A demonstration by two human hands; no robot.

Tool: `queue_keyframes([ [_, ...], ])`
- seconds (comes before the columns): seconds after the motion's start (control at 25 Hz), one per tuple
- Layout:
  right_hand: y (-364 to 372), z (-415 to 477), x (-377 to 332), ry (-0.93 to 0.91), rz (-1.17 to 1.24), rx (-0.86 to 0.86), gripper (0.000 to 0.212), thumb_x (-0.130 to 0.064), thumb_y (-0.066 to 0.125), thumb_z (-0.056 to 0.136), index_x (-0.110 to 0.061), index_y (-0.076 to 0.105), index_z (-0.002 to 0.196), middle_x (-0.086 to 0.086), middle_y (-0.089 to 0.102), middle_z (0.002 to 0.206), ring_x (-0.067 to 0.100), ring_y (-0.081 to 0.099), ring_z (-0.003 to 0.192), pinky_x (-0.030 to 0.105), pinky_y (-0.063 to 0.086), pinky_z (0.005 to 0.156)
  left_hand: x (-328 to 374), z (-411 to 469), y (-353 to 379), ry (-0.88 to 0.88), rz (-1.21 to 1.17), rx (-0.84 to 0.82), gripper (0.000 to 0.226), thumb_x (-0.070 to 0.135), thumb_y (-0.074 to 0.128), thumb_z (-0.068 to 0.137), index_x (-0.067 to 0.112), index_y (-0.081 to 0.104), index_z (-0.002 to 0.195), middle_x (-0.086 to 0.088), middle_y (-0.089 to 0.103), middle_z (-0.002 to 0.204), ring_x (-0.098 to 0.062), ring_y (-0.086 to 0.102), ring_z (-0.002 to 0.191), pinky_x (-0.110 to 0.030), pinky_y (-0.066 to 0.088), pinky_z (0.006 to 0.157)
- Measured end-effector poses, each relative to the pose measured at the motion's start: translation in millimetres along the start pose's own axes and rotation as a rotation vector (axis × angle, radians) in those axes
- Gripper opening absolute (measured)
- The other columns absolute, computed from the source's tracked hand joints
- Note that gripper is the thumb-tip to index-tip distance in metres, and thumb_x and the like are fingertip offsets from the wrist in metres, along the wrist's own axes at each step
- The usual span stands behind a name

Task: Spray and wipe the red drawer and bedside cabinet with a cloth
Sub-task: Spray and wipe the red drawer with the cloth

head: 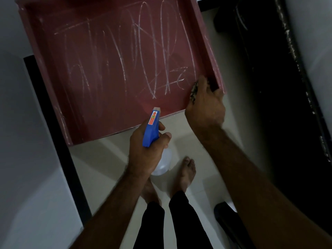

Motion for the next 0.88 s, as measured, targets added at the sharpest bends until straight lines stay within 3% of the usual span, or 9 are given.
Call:
queue_keyframes([
  [0.2,0.6,-30.3,9.0,-0.036,0.02,-0.042,0.069,-0.017,0.068,0.089,-0.021,0.034,0.149,0.021,0.063,0.116,0.037,0.064,0.085,0.049,0.062,0.058,9.0,2.0,-6.6,0.002,-0.011,0.003,0.021,0.009,0.073,0.079,-0.008,0.066,0.088,0.0,0.067,0.081,-0.023,0.072,0.077,-0.013,0.052,0.065],
  [0.36,5.2,-2.2,-8.9,-0.043,-0.039,-0.036,0.066,-0.022,0.065,0.092,-0.02,0.033,0.15,0.018,0.063,0.131,0.04,0.061,0.105,0.052,0.061,0.067,10.9,7.0,-11.7,-0.015,0.036,0.0,0.012,0.002,0.074,0.086,-0.007,0.067,0.09,-0.003,0.069,0.081,-0.014,0.071,0.075,-0.01,0.051,0.066],
  [0.6,5.1,-42.9,4.6,-0.062,0.006,-0.09,0.074,-0.018,0.072,0.089,-0.024,0.031,0.15,0.017,0.062,0.115,0.03,0.061,0.083,0.046,0.061,0.059,26.9,12.6,-14.5,0.004,0.091,-0.085,0.027,0.028,0.076,0.089,0.004,0.065,0.095,-0.017,0.07,0.071,-0.019,0.072,0.067,-0.014,0.053,0.066],
  [0.76,10.2,-9.3,-7.7,-0.044,-0.007,-0.099,0.074,-0.027,0.073,0.09,-0.024,0.032,0.152,0.02,0.06,0.125,0.034,0.062,0.095,0.047,0.061,0.068,27.6,15.7,-10.3,-0.023,0.152,-0.152,0.034,0.037,0.075,0.086,0.006,0.064,0.093,-0.014,0.07,0.07,-0.016,0.071,0.065,-0.008,0.049,0.063],
  [0.88,12.5,-7.3,-8.0,-0.035,0.0,-0.13,0.072,-0.032,0.069,0.093,-0.028,0.03,0.153,0.019,0.059,0.122,0.031,0.062,0.092,0.044,0.059,0.068,29.8,16.5,-10.9,-0.014,0.193,-0.169,0.032,0.035,0.075,0.089,0.006,0.062,0.092,-0.016,0.069,0.071,-0.023,0.069,0.068,-0.007,0.048,0.061],
])
Point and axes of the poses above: each hand's wrist, its own z-axis towards the middle knuckle, its own y-axis out of the palm, x = y × z, the point moved 8 cm from there along z, towards the middle knuckle
